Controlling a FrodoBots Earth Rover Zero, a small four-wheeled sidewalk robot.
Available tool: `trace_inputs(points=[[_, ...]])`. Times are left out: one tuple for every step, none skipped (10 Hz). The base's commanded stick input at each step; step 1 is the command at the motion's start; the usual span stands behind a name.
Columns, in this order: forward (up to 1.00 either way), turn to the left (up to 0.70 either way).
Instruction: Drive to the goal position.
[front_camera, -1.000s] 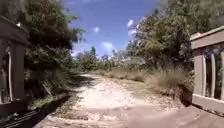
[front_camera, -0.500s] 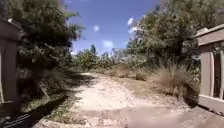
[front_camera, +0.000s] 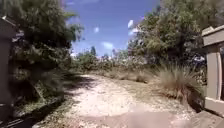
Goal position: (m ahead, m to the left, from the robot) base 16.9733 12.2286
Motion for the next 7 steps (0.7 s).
trace_inputs(points=[[0.3,0.0],[0.3,0.01],[0.3,0.21],[0.3,0.0],[0.3,0.0],[0.3,0.0],[0.3,0.0]])
